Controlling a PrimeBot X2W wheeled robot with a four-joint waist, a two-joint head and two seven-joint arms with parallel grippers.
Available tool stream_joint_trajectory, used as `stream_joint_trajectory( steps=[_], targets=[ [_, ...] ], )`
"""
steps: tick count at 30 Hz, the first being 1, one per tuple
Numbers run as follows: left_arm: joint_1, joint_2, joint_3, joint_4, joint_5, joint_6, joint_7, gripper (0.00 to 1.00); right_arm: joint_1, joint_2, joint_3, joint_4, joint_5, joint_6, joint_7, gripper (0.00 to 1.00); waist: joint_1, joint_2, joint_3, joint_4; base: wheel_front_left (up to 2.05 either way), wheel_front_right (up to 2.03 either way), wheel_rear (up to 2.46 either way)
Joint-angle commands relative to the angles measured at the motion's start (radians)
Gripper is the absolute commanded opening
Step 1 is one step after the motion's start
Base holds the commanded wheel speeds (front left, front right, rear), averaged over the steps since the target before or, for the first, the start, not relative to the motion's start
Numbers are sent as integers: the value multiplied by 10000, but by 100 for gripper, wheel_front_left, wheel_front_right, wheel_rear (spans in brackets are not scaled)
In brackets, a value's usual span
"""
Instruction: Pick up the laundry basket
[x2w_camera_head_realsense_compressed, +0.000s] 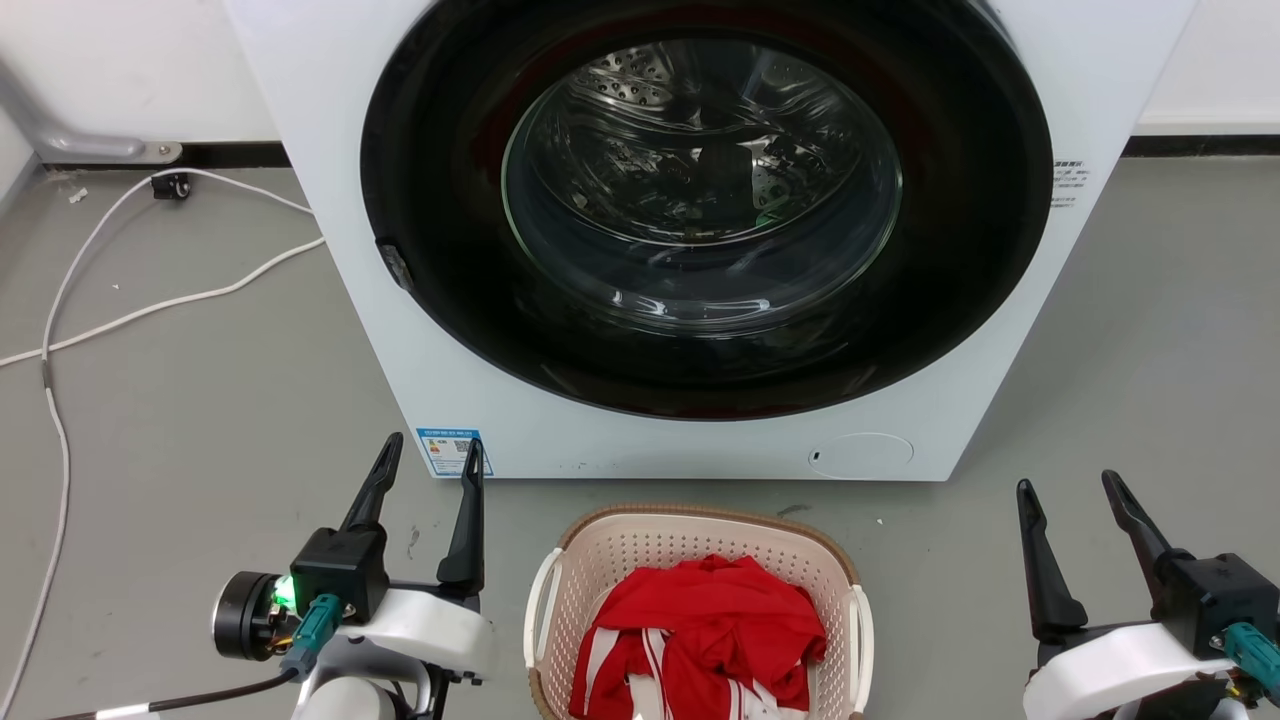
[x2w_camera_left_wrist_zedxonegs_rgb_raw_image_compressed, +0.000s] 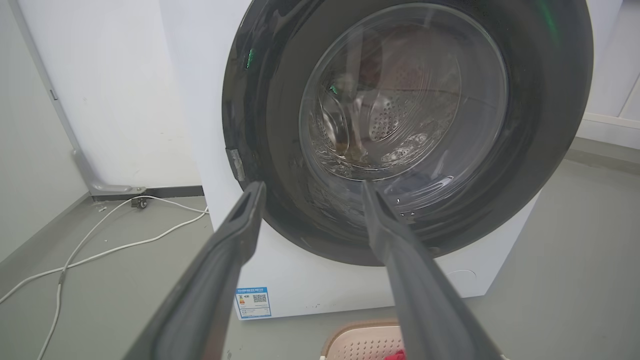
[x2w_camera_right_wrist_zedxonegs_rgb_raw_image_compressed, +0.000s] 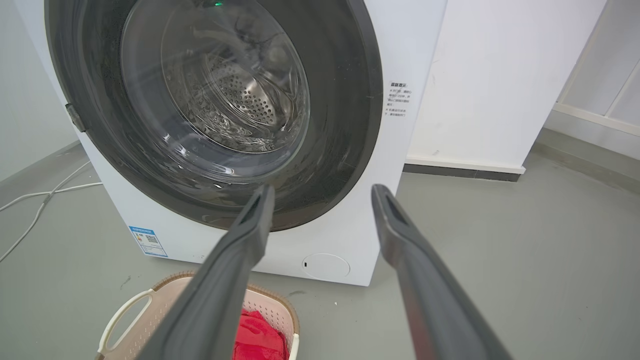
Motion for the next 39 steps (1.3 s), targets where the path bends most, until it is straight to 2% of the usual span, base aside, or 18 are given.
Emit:
stream_joint_trajectory(
  steps=[1,11,17,19,27,31,39],
  targets=[
    [-47,-37,11,19,-5,52,-24,100,-25,42,-5,17,47,-6,23,100,-1,0,32,0,0,0,0],
    [-808,-2,55,716,-257,-82,29,100,-597,40,-94,589,486,-7,636,100,-1,0,863,-120,0,0,0],
    [-1785,108,112,1674,-672,-298,600,100,-1298,37,-140,1437,703,-7,1504,100,-1,0,1800,-253,0,0,0],
    [-2466,213,112,2581,-1017,-454,1191,100,-1931,36,-87,2152,787,-7,2064,100,-1,0,2520,-338,0,0,0],
    [-4008,552,-185,4598,-1740,-740,2269,100,-3347,37,357,3893,1026,-7,2977,100,-1,0,4091,-449,0,0,0],
    [-4792,691,-690,5516,-2158,-785,2801,100,-4163,36,662,4953,1079,-7,3270,100,-1,0,4788,-492,0,0,0],
    [-5985,1265,-2437,6554,-3660,-786,4027,100,-5841,31,1460,7133,1817,-7,3574,100,-1,0,6005,-662,0,0,0]
  ],
)
